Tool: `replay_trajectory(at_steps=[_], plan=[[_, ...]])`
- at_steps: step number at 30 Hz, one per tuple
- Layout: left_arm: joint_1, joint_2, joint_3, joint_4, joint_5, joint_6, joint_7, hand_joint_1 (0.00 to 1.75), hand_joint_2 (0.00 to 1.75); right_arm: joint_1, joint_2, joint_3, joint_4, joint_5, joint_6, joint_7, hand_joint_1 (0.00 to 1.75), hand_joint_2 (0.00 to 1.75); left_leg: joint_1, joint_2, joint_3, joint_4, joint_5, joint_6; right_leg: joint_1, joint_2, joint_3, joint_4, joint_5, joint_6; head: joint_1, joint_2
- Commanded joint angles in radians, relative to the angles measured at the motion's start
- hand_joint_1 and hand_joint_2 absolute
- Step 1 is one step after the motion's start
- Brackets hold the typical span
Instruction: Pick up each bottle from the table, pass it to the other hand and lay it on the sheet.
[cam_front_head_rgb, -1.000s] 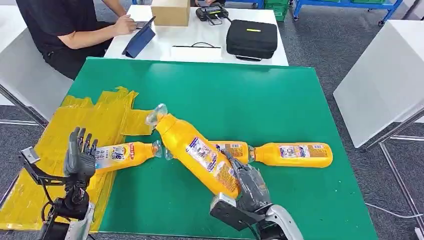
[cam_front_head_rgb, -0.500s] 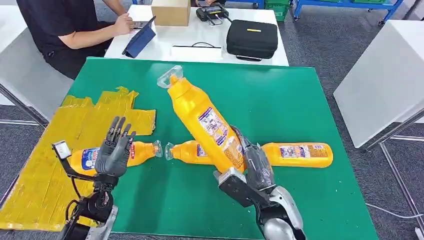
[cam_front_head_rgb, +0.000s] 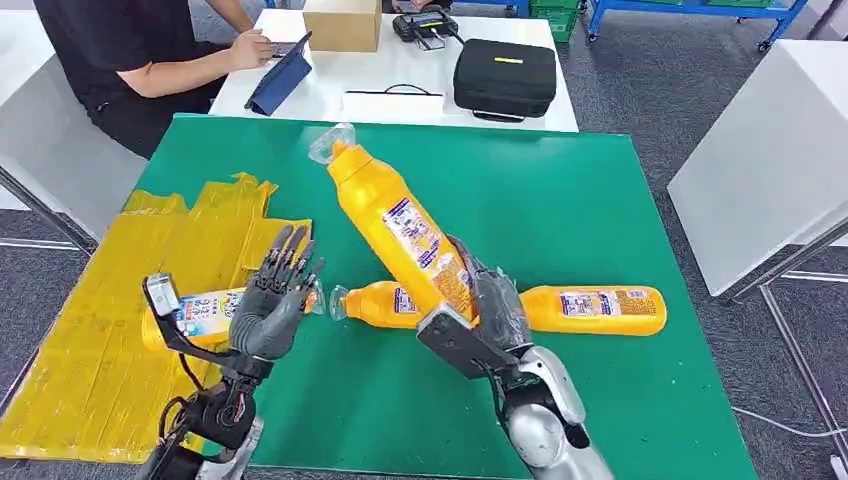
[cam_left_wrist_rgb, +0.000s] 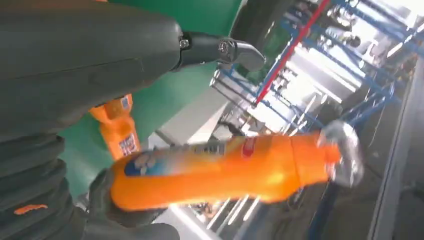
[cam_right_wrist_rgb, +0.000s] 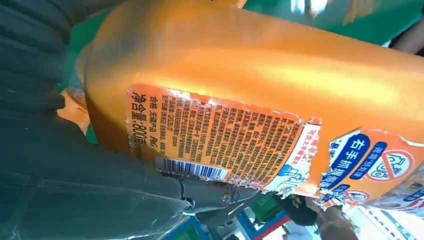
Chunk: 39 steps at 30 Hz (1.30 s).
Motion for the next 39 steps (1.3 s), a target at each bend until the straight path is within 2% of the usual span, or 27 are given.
replay_trajectory(at_steps=[1,6,17,24,33,34,35,39], plan=[[-0.107,0.025,-0.084,0.159,0.032,-0.002,-0.011,0.0,1.75,-0.068,0.026,0.053,0.149,0.063,0.002,-0.008,1.75,1.75,0.0,-0.001,0.003,-0.001,0.001,-0.002,0.0,-0.002,0.002,-0.001,0.0,-0.002,0.0,0.0],[-0.105,0.027,-0.085,0.157,0.032,-0.002,-0.011,0.0,1.75,-0.071,0.025,0.056,0.153,0.066,0.001,-0.009,1.75,1.75,0.0,-0.001,0.004,-0.001,0.0,-0.002,0.0,-0.002,0.004,0.0,-0.001,-0.003,0.0,0.0],[-0.12,0.027,-0.037,0.248,0.094,0.022,-0.02,0.0,1.75,-0.115,0.006,0.353,0.276,0.212,-0.107,-0.032,1.75,1.75,0.0,0.001,0.004,-0.002,0.0,-0.002,0.0,0.0,0.003,0.0,0.0,-0.002,0.0,0.0],[-0.104,0.022,-0.035,0.217,0.097,0.033,-0.012,0.0,1.75,-0.135,-0.005,0.454,0.326,0.245,-0.109,-0.011,1.75,1.75,0.0,0.0,0.003,-0.001,0.0,-0.001,0.0,-0.001,0.003,0.0,0.0,-0.001,0.0,0.0],[-0.089,0.03,-0.052,0.189,0.097,0.038,-0.003,0.0,1.75,-0.145,-0.012,0.503,0.357,0.16,-0.075,0.017,1.75,1.75,0.0,-0.003,0.003,-0.001,0.0,-0.002,0.001,-0.005,0.003,0.0,-0.001,-0.002,0.0,0.0],[-0.092,0.031,-0.054,0.19,0.097,0.039,-0.003,1.12,1.75,-0.147,-0.014,0.502,0.355,0.151,-0.072,0.022,1.75,1.75,0.0,-0.003,0.002,-0.001,0.0,-0.002,0.001,-0.004,0.002,0.0,-0.001,-0.002,0.0,0.0],[-0.093,0.03,-0.054,0.19,0.097,0.04,-0.003,1.75,1.75,-0.148,-0.015,0.5,0.353,0.148,-0.071,0.025,1.75,1.75,0.0,-0.003,0.003,0.0,0.0,-0.002,0.001,-0.005,0.003,0.001,-0.001,-0.003,0.0,0.0],[-0.095,0.03,-0.054,0.192,0.097,0.041,-0.003,1.75,1.75,-0.147,-0.016,0.496,0.352,0.144,-0.07,0.028,1.75,1.75,0.001,-0.003,0.001,0.0,0.0,-0.002,0.001,-0.004,0.001,0.0,-0.001,-0.002,0.0,0.0]])
